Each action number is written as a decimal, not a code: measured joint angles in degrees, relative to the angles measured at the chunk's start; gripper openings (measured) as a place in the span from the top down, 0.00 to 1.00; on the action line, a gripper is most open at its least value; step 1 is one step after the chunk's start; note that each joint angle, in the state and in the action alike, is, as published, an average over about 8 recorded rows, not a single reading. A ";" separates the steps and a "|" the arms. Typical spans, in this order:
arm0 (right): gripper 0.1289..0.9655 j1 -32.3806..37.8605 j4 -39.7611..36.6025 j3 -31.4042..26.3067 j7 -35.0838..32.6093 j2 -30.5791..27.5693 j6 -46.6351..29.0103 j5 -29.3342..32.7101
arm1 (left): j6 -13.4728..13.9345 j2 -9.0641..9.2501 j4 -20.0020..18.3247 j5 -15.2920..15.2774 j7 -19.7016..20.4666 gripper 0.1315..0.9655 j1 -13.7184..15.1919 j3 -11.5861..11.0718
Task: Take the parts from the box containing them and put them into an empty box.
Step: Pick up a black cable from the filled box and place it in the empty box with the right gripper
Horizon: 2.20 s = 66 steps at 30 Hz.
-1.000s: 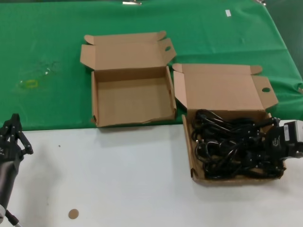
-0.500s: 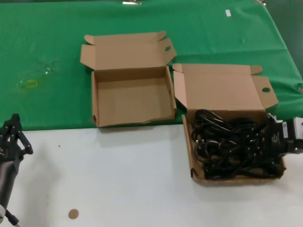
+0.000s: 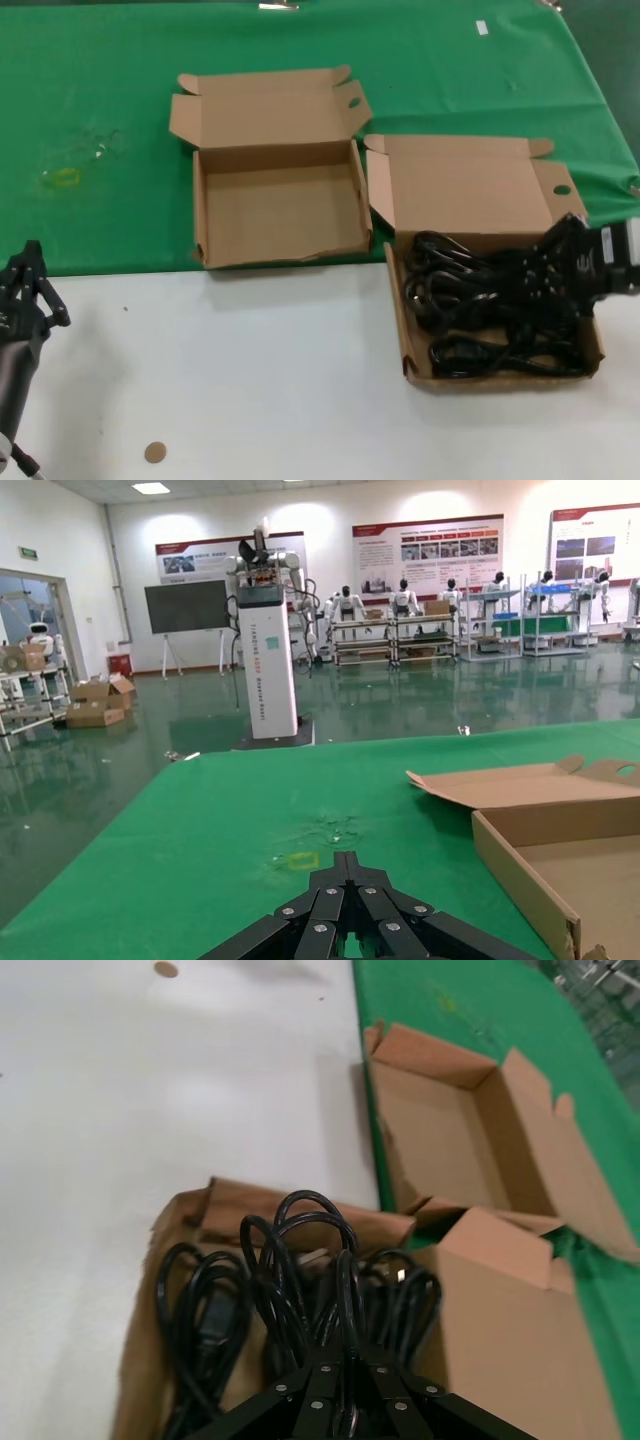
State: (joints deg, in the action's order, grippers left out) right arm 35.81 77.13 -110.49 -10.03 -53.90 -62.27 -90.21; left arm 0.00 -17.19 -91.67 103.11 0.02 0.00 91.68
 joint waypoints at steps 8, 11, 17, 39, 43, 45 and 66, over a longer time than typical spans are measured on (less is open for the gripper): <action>0.96 4.05 0.43 0.26 1.33 1.43 0.30 1.00 | 0.00 0.00 0.00 0.00 0.00 0.99 0.00 0.00; 0.96 6.10 0.37 -0.13 2.01 2.71 0.50 1.79 | 0.00 0.00 0.00 0.00 0.00 0.99 0.00 0.00; 0.96 10.86 -1.47 -2.35 3.17 7.26 1.12 4.52 | 0.00 0.00 0.00 0.00 0.00 0.99 0.00 0.00; 0.96 26.63 -24.84 -11.48 0.80 34.30 10.85 13.70 | 0.00 0.00 0.00 0.00 0.00 0.99 0.00 0.00; 0.96 28.71 -31.31 -11.78 -1.92 38.22 12.92 13.65 | 0.00 0.00 0.00 0.00 0.00 0.99 0.00 0.00; 0.96 29.64 -34.16 -11.74 -3.25 39.83 13.78 13.44 | 0.00 0.00 0.00 0.00 0.00 0.99 0.00 0.00; 0.93 36.33 -55.57 -9.35 -15.09 48.22 19.03 10.66 | 0.00 0.00 0.00 0.00 0.00 0.99 0.00 0.00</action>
State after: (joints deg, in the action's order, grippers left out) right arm 72.14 21.55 -119.84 -25.12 -5.68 -43.24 -79.55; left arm 0.00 -17.19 -91.67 103.11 0.02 0.00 91.68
